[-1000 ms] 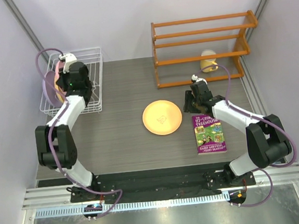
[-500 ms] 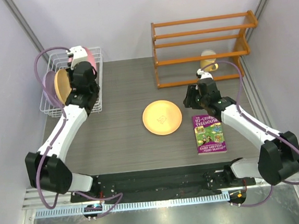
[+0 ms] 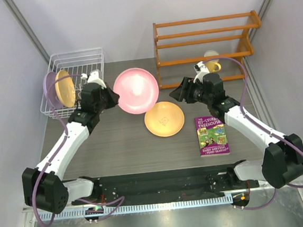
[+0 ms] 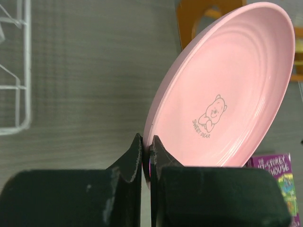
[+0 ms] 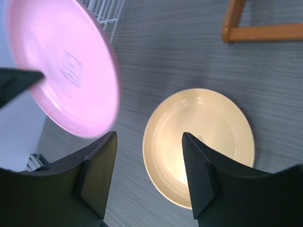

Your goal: Unload the plates from the dish rack

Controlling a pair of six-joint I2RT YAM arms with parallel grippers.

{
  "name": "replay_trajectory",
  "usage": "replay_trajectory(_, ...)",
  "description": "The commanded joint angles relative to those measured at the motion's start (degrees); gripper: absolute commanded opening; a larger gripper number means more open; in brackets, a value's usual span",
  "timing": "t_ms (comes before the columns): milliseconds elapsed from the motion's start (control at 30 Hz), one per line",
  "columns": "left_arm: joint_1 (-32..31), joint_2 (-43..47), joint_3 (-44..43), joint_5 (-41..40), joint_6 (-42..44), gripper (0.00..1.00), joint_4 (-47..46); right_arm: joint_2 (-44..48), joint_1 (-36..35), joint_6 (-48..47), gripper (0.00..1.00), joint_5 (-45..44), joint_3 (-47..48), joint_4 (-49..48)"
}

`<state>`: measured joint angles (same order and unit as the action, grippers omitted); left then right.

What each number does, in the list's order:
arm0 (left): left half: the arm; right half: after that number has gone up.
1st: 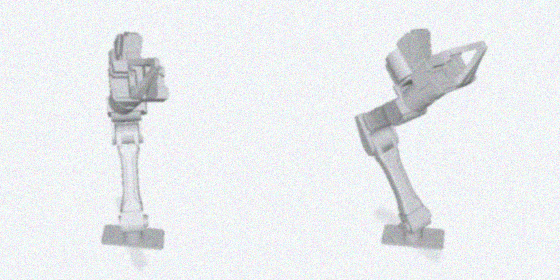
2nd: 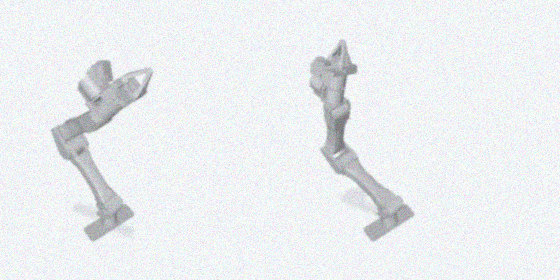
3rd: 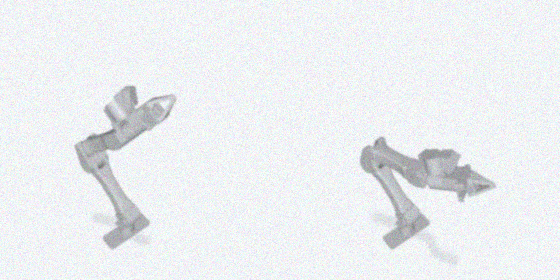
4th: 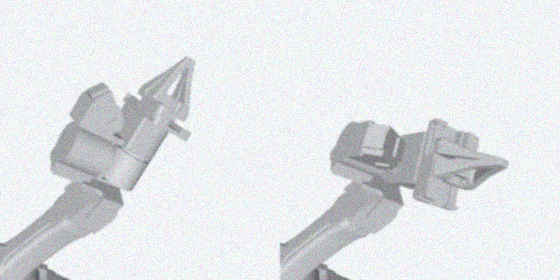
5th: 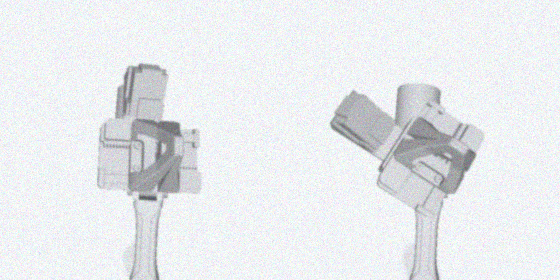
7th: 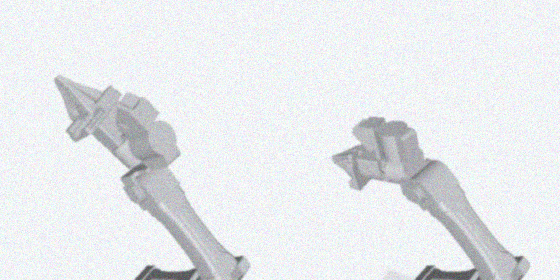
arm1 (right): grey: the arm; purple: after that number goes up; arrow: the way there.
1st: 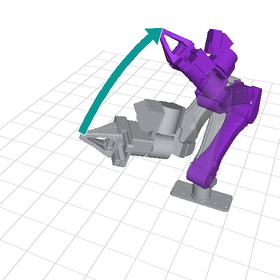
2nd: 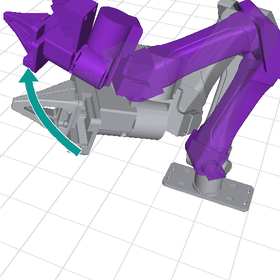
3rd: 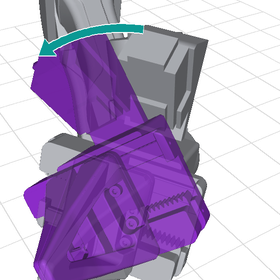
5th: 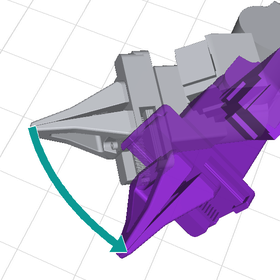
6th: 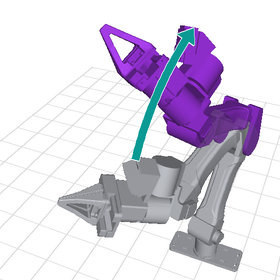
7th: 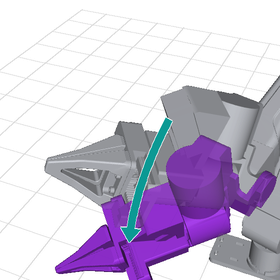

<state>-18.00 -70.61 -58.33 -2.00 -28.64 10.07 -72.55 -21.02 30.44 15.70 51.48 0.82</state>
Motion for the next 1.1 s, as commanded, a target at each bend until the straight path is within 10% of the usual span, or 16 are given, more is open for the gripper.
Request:
replay_trajectory(0,-3.69,1.96,4.08,7.28,-7.04,0.00,-3.74,-1.88,-0.52,3.75,0.63,4.78,0.46,-9.61)
replay_trajectory(367,-7.93,4.69,10.34,6.04,-10.73,0.00,-7.52,-7.69,-3.33,2.97,0.59,3.29,1.86,-9.71)
replay_trajectory(533,-7.93,5.04,9.99,5.60,-10.29,0.00,-6.99,-9.10,-4.47,-0.11,0.06,-1.11,3.18,-4.61)
replay_trajectory(633,-7.93,5.48,10.25,4.47,-10.29,0.01,-6.90,-8.13,-4.56,-1.78,0.01,-3.30,2.83,-3.02)
replay_trajectory(800,-7.93,5.66,10.42,-1.76,-7.93,0.70,-4.10,-5.06,-4.56,-3.71,0.01,-8.40,2.48,0.83)
replay_trajectory(1067,-7.93,11.70,11.65,-20.58,-1.95,0.89,3.38,-5.58,-4.47,-6.26,0.01,-14.20,2.66,6.30)
